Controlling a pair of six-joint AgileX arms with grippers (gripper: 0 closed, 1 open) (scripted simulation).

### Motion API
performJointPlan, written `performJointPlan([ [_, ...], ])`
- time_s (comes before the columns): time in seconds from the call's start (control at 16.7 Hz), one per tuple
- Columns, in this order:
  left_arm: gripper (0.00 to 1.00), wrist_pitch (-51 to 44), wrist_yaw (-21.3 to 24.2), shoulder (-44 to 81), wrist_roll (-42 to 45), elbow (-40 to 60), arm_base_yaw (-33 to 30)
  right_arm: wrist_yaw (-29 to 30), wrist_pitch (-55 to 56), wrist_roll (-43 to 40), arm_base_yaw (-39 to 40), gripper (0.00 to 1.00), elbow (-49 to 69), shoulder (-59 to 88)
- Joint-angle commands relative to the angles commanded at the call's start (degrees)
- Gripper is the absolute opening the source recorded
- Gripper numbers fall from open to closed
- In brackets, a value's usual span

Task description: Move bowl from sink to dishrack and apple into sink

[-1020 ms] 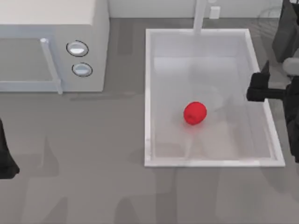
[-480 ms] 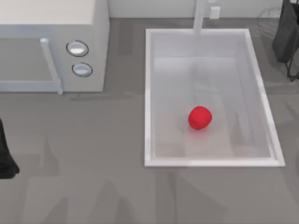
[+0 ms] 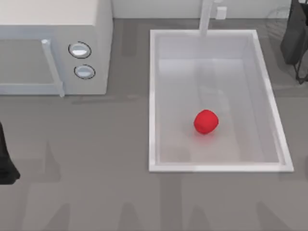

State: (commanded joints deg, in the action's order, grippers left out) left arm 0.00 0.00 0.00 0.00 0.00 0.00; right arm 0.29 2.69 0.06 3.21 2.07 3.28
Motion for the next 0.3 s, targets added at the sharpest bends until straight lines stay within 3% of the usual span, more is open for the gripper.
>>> performJointPlan([
  [0.3,1.00,0.0,0.0,0.0,0.0,0.0,0.0,-0.3,-2.7,-0.1,-3.2,1.00,-2.1,-3.3],
])
